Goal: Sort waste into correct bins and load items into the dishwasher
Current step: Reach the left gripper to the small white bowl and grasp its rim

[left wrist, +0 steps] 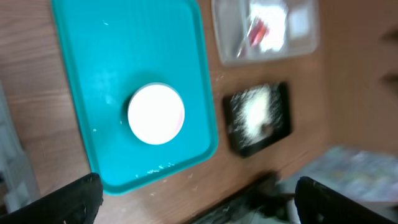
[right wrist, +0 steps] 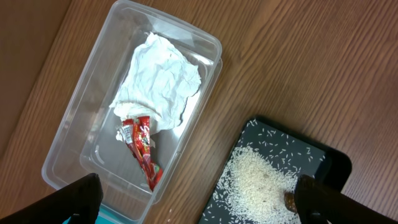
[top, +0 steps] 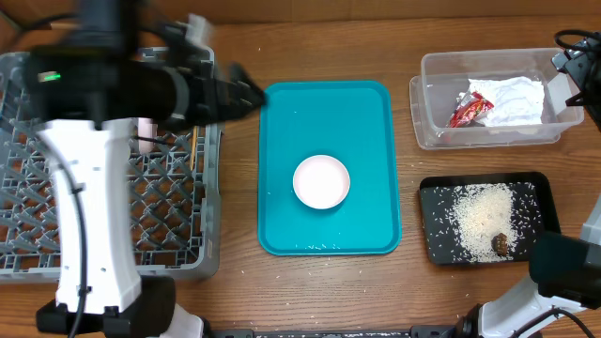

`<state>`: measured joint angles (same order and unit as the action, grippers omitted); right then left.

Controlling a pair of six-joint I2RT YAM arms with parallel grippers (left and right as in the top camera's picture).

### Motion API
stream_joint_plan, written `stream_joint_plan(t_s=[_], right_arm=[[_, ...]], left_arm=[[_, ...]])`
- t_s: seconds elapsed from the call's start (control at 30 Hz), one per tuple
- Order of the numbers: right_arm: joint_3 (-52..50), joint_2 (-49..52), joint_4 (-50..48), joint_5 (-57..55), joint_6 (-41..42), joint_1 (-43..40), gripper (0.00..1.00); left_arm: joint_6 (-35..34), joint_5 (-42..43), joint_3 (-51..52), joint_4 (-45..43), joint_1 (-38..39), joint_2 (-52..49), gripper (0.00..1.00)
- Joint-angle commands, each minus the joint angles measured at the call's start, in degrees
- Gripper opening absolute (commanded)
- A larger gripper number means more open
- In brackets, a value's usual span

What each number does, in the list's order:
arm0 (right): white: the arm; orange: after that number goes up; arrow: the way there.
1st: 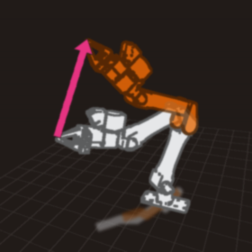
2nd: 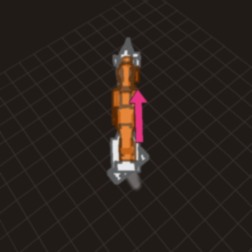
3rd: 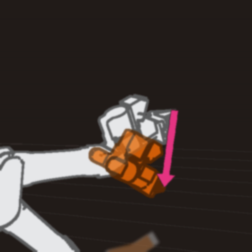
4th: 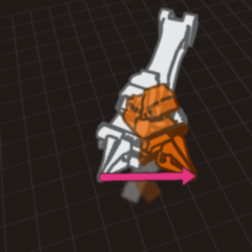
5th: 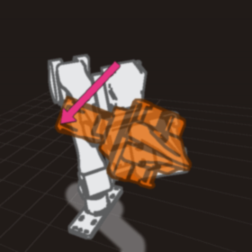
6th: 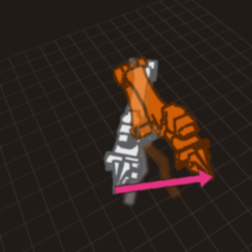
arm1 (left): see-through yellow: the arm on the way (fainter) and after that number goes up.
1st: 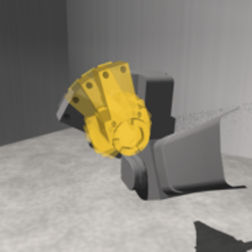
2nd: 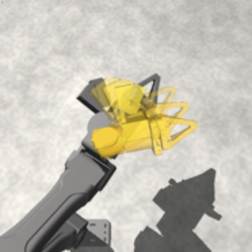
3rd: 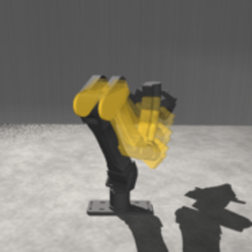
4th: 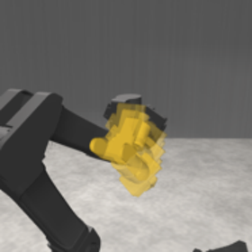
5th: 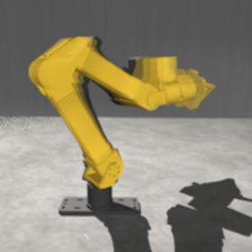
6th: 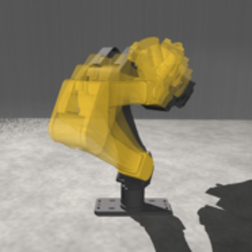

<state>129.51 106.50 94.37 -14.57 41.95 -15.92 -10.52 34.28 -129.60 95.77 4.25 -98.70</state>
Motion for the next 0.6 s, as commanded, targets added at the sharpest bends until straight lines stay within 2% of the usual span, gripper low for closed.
stream_joint_plan(t_s=[0.0,0.07,0.13,0.23,0.37,0.43,0.57], right_arm=[[0.9,-0.6,-0.2,-0.8,-0.2,0.0,1.0],[0.9,-0.6,-0.2,-0.8,-0.2,0.0,1.0],[0.9,-0.6,-0.2,-0.8,-0.2,0.0,1.0],[0.9,-0.6,-0.2,-0.8,-0.2,0.0,1.0],[0.9,-0.6,-0.2,-0.8,-0.2,0.0,1.0],[0.9,-0.6,-0.2,-0.8,-0.2,0.0,1.0],[0.9,-0.6,-0.2,-0.8,-0.2,0.0,1.0]], left_arm=[[-6.6,-18.4,10.6,-4.8,16.0,-0.4,1.0],[-12.3,-25.3,15.6,-8.8,22.2,-1.7,0.98],[-16.9,-30.8,20.2,-13.2,27.6,-3.7,0.85],[-19.1,-34.3,25.0,-19.8,33.9,-7.7,0.7],[-19.3,-36.5,26.5,-24.8,39.5,-15.6,0.69],[-19.3,-38.8,26.5,-26.2,41.7,-21.5,0.57],[-19.3,-39.2,26.5,-27.0,42.7,-27.0,0.55]])
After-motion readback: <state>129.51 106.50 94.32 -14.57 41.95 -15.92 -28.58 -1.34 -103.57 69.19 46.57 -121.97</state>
